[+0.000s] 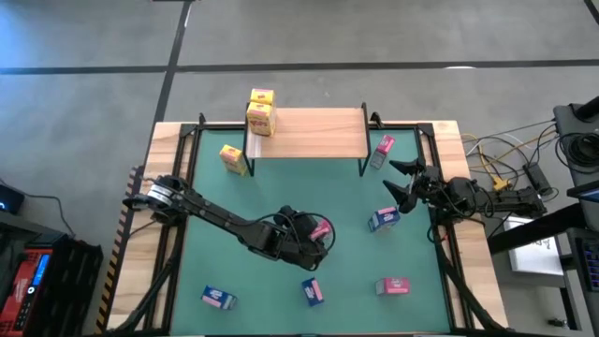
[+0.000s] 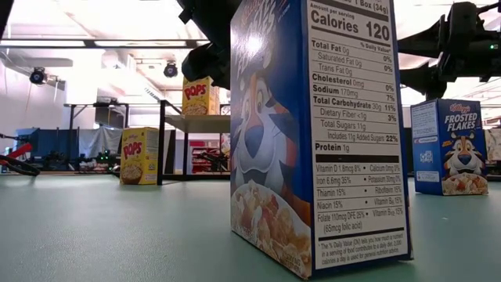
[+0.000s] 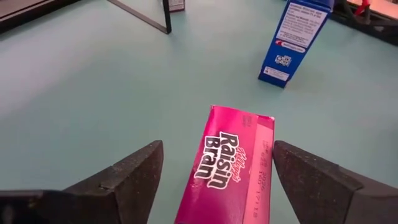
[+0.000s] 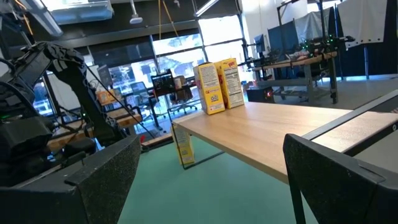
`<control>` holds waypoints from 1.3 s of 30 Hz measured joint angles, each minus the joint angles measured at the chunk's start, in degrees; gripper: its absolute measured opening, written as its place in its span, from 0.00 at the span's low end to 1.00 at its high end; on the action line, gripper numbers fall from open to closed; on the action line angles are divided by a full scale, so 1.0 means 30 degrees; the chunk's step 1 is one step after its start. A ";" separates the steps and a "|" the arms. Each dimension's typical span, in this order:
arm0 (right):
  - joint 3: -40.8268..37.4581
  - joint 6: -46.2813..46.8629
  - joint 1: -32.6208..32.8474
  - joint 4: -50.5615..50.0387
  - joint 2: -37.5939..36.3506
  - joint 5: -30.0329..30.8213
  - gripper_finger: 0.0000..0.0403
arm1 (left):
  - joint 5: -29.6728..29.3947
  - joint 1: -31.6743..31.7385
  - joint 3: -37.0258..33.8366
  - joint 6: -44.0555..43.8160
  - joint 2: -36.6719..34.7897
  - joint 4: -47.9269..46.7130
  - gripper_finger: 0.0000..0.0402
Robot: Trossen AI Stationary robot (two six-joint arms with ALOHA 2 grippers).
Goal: Stack cereal on shelf
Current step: Put the middle left purple cereal box on the shelf
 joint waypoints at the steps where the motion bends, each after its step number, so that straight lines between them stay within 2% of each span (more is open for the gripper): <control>1: 0.0000 0.0000 -0.0007 0.0000 0.0000 0.0000 0.95 | 0.0000 0.0000 0.0000 -0.0006 0.0020 -0.0069 0.71; 39: 0.0004 -0.0003 0.0000 0.0000 0.0000 -0.0002 0.95 | 0.0605 0.0044 0.0007 -0.1368 0.0148 -0.0507 0.71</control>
